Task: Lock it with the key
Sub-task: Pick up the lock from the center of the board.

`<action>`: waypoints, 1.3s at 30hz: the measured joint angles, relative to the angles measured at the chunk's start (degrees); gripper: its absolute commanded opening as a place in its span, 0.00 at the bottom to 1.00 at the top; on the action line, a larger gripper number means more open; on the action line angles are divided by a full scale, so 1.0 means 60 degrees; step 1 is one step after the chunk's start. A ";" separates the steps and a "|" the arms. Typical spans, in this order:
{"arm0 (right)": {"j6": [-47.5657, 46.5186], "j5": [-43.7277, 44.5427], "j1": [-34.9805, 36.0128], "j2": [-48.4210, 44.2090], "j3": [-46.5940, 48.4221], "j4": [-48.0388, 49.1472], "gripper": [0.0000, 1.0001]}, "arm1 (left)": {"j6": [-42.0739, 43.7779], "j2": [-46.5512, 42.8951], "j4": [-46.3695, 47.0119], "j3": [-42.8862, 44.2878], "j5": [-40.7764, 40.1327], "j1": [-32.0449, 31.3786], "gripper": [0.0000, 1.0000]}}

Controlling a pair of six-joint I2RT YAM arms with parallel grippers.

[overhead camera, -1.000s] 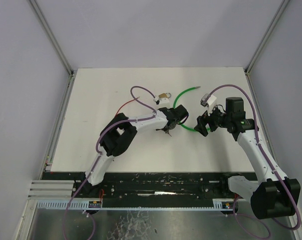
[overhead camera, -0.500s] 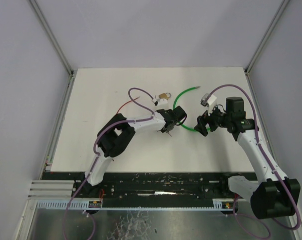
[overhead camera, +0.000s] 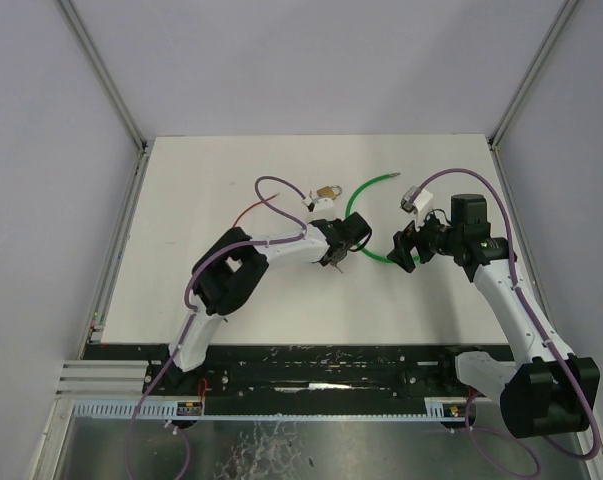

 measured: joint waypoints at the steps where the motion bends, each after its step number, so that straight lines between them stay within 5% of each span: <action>1: 0.0000 0.0000 0.0000 0.0000 0.0000 0.0000 0.86 | 0.0007 -0.0004 0.0007 -0.0011 0.0007 0.0000 0.41; 14: 0.0098 -0.0288 -0.0040 0.0015 0.0000 0.0004 0.87 | 0.0419 -0.0433 0.0568 -0.0663 0.0310 0.0033 0.11; 26: 0.0317 -0.1162 -0.0098 0.0084 0.0000 0.0004 0.87 | 0.2470 -0.2350 0.2291 -0.3049 0.0922 -0.0117 0.00; 39: -0.0481 -0.3333 -0.0229 0.0433 0.0200 -0.0415 0.88 | 0.5788 -0.4091 0.6433 -0.5260 0.2550 -0.0535 0.00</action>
